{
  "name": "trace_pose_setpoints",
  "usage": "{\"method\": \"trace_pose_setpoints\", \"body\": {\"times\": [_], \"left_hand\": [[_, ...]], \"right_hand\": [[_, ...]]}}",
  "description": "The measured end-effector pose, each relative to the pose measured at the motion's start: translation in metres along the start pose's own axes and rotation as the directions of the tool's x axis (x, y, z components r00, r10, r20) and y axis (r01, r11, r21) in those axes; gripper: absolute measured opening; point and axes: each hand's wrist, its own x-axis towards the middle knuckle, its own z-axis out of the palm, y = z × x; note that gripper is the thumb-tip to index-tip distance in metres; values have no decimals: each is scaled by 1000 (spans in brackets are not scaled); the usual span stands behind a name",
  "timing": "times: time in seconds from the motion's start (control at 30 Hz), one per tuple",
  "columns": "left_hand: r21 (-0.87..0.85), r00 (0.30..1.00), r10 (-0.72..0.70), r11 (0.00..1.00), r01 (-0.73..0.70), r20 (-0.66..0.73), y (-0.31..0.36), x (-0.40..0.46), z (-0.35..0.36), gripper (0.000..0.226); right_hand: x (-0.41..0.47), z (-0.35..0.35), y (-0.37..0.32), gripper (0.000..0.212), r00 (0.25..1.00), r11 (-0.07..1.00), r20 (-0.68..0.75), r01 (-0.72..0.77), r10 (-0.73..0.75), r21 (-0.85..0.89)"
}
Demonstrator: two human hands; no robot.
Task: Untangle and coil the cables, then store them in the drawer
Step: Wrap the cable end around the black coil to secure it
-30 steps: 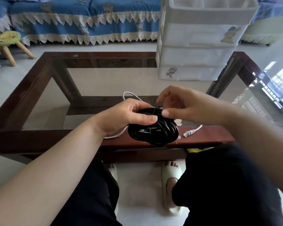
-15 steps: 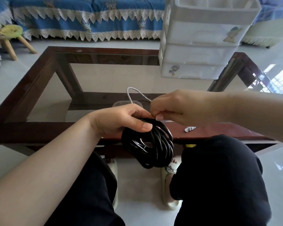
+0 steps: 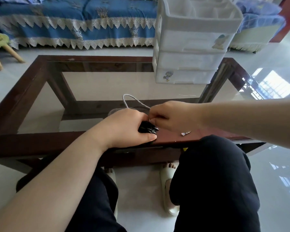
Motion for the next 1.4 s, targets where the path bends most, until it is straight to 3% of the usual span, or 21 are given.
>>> {"method": "trace_pose_setpoints", "body": {"times": [0.1, 0.17, 0.27, 0.37, 0.43, 0.5, 0.57, 0.6, 0.7, 0.8, 0.87, 0.93, 0.97, 1.03, 1.1, 1.2, 1.3, 1.4], "left_hand": [[252, 977, 62, 968, -9, -204, 4, 7, 5, 28], [409, 942, 138, 913, -1, -305, 5, 13, 12, 32], [550, 891, 224, 835, 33, -395, 7, 18, 23, 30], [580, 872, 209, 808, 101, -443, 7, 24, 30, 26], [602, 861, 233, 792, 102, -452, 6, 27, 33, 24], [594, 866, 247, 802, 69, -434, 2, 30, 35, 26], [556, 879, 246, 831, 26, -409, -1, 32, 36, 29], [531, 884, 241, 847, 9, -399, -2, 32, 36, 30], [426, 896, 216, 904, -33, -389, -4, 32, 34, 31], [255, 914, 183, 963, -92, -361, -5, 31, 30, 35], [136, 924, 180, 981, -141, -338, -5, 29, 25, 42], [48, 933, 179, 984, -172, -312, -3, 27, 21, 42], [17, 943, 171, 985, -174, -285, -3, 26, 20, 39], [-32, 966, 155, 986, -165, -208, -3, 25, 18, 34], [-101, 980, 148, 982, -162, -136, -4, 24, 18, 35], [-196, 986, 154, 967, -163, -64, -4, 22, 16, 34], [-215, 987, 161, 963, -162, -23, -5, 21, 16, 32], [-197, 989, 146, 970, -145, -12, -5, 21, 18, 20]], "right_hand": [[6, 2, 1, 18, 983, 972, -89, -140, 158, 188], [12, 7, 2, 21, 934, 848, -63, -290, 352, 444], [22, 14, 0, 27, 825, 445, 90, -390, 558, 806], [27, 13, -1, 36, 783, 23, 317, -389, 535, 921], [27, 13, 1, 38, 777, -137, 401, -385, 486, 913], [24, 13, 4, 39, 777, -220, 441, -383, 448, 897], [19, 12, 9, 36, 785, -191, 449, -407, 427, 893], [17, 11, 12, 33, 789, -120, 439, -432, 429, 894], [10, 2, 20, 26, 837, 186, 384, -479, 389, 858], [1, -10, 23, 26, 904, 470, 292, -414, 312, 779], [-4, -17, 19, 27, 938, 723, 201, -347, 284, 598], [-6, -20, 14, 23, 967, 934, 103, -254, 235, 252], [-6, -21, 13, 19, 980, 981, 54, -193, 191, 26], [-8, -22, 13, 18, 999, 919, -11, -47, 47, -392], [-10, -25, 15, 21, 997, 824, 16, 68, -72, -562], [-11, -28, 12, 25, 975, 720, 85, 209, -205, -662], [-13, -27, 10, 30, 882, 603, 142, 417, -450, -680], [-7, -22, 4, 32, 890, 499, 217, 411, -400, -763]]}}
